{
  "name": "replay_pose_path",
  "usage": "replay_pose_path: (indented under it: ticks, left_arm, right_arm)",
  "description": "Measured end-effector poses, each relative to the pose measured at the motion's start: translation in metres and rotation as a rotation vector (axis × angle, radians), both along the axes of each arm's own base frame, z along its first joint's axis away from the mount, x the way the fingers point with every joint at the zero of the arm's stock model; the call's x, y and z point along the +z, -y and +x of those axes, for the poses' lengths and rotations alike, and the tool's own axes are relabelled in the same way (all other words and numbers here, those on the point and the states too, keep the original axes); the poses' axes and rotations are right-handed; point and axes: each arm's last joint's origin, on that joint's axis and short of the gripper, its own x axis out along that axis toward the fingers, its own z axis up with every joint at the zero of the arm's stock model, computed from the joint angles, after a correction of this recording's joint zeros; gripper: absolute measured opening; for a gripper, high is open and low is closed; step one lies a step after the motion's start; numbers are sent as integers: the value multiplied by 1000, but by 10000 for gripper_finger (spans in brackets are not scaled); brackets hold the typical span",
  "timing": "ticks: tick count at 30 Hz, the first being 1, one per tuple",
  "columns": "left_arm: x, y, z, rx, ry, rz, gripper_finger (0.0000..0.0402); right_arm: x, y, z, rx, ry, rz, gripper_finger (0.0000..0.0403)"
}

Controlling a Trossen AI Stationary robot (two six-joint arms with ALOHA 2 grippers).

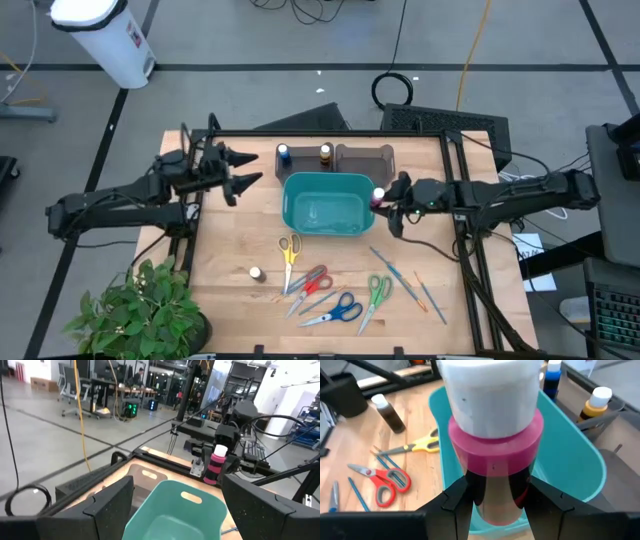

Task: Pick & Place Paint Supplies
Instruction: Put the pink paint bottle into the left black bin

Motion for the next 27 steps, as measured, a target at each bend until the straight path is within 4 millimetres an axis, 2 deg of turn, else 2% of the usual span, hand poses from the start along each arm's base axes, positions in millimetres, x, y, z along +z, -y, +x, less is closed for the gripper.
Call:
replay_pose_path:
  ticks: [8,18,22,27]
  left_arm:
    - [-5,-7,32,-81,-38,-45,310]
    - [29,-18,83,-205,-148,-62,310]
    - [40,-21,111,-297,-205,-75,310]
    - [48,-15,149,-384,-322,-1,310]
  right_arm:
    - [-10,0,10,4,-43,-7,141]
    - [-9,-14,11,79,-23,-31,141]
    - [-6,-21,12,117,9,-46,141]
    - [-5,-24,12,135,15,-49,141]
